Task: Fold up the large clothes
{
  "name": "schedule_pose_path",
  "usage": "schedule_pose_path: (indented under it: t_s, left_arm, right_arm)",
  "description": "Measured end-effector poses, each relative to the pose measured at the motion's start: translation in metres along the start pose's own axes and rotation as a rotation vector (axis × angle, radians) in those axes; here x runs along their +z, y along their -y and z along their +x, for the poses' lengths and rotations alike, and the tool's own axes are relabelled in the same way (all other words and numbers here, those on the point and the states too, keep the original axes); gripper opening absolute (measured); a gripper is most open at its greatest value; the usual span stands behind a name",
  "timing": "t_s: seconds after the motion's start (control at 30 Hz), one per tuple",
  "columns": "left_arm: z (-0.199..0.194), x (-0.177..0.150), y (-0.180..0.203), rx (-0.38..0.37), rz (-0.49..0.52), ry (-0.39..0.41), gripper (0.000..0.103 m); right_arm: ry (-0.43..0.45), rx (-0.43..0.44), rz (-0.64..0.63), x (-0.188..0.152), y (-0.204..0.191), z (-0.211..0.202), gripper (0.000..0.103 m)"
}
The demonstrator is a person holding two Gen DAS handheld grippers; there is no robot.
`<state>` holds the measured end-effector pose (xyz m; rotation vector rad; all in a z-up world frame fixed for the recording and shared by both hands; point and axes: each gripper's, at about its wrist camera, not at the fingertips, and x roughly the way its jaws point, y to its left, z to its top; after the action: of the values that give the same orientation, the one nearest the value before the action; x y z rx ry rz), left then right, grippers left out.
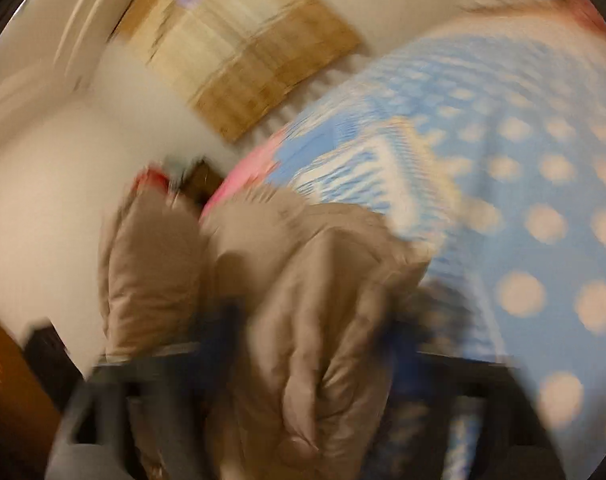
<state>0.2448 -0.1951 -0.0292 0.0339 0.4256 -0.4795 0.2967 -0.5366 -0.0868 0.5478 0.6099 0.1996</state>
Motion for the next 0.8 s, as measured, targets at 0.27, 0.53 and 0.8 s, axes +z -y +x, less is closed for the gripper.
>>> schedule_pose_path:
  t_s: [0.27,0.53,0.8]
  left_arm:
    - [-0.023,-0.004,0.008,0.148,0.044,0.191,0.101]
    - [0.03,0.014,0.048,0.06,0.141,0.013,0.103]
    - [0.047,-0.006,0.077,-0.02,0.306,-0.089,0.103]
  right_arm:
    - [0.08,0.366,-0.106,0.045,-0.038,0.028,0.02]
    - [-0.166,0.234,0.215,0.021,0.067,0.11,0.019]
    - [-0.119,-0.059,0.093,0.024,0.075,0.036,0.038]
